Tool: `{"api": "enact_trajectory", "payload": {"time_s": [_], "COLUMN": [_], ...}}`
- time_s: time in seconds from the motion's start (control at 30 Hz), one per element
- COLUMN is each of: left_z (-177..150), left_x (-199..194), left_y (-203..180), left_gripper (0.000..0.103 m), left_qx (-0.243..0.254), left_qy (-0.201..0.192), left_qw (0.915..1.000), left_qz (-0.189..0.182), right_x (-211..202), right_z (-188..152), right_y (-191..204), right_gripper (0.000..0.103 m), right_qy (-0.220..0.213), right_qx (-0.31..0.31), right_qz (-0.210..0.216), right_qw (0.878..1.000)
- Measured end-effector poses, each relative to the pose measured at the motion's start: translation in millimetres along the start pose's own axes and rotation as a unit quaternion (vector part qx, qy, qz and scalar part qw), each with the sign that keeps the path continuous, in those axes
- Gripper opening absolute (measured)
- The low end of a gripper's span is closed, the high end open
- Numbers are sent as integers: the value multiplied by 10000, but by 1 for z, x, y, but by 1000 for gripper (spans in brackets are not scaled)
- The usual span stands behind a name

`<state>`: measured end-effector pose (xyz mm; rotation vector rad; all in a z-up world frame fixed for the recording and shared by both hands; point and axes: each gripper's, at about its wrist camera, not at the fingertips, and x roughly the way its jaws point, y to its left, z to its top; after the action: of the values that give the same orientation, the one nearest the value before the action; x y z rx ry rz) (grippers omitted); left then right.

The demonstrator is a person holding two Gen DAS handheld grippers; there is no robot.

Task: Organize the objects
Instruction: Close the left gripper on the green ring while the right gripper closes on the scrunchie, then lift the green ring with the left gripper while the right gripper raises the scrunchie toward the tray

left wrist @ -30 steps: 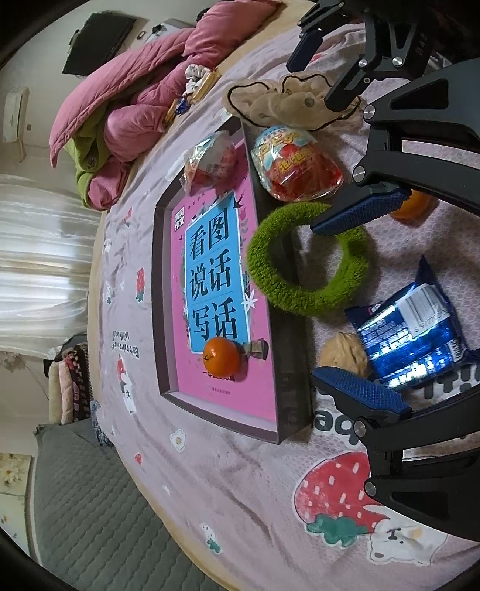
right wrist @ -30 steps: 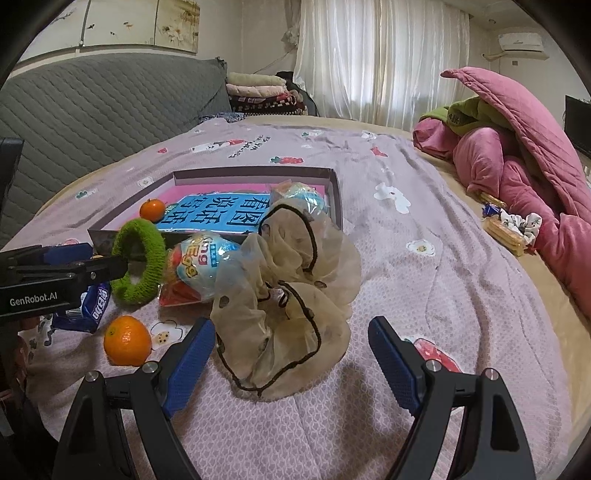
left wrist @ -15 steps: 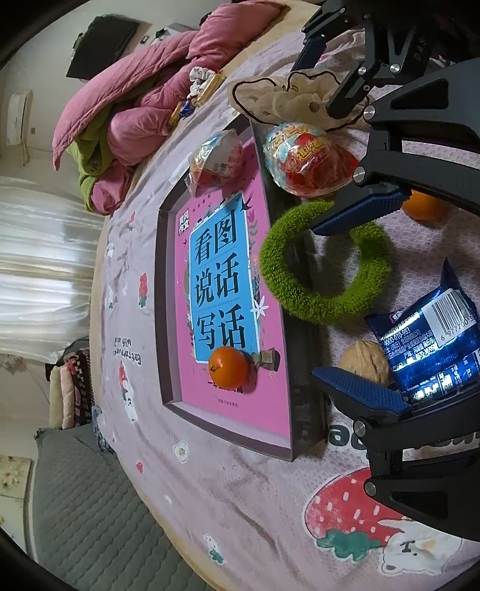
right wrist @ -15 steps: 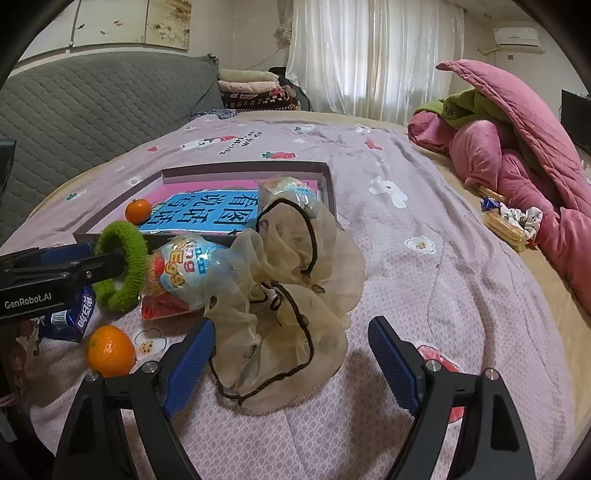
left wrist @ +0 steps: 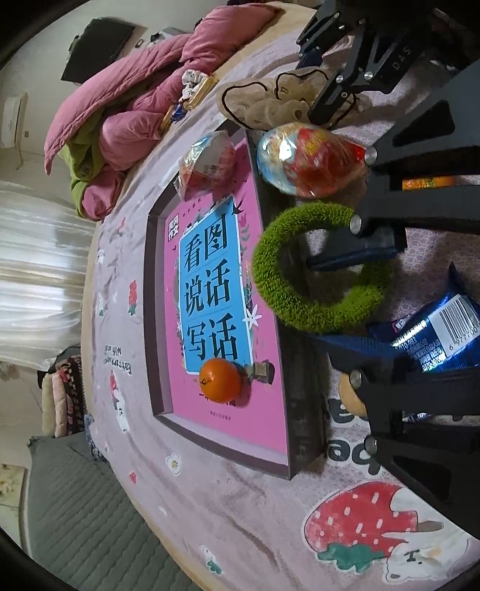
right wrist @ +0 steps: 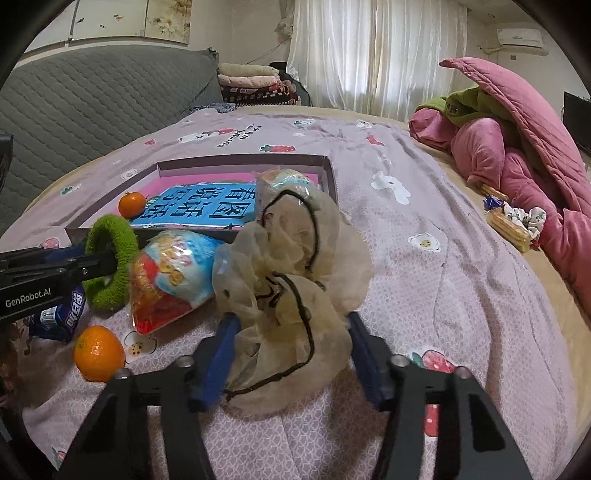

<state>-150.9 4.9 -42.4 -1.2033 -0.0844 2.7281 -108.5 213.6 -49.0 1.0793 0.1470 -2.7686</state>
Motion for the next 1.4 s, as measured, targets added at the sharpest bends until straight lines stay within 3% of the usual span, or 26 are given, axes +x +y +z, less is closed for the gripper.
{"api": "enact_trajectory", "payload": {"time_s": [0.07,0.13,0.63,1.4], "left_z": [0,0,1,6], "left_x": [1,0,-14,-60], "left_y": [0,0,-2,-1], "left_gripper": [18,15,13,13], "left_qx": [-4,13,23,-40], "left_qy": [-15,-27,-289,-809], "left_qw": [10000,10000,9995,9967], "left_qz": [3,25,-97,-37], "right_x": [-1,-3,-15,-58], "right_z": [0,0,3,13], "right_y": [-2,-2,-11,2], "right_gripper": [45,41,16,14], "right_qy": [-49,-105,-422,-1328], "right_qx": [28,11,190,64], "right_qz": [46,49,152,437], "right_qw": [10000,9999,9988,9902]}}
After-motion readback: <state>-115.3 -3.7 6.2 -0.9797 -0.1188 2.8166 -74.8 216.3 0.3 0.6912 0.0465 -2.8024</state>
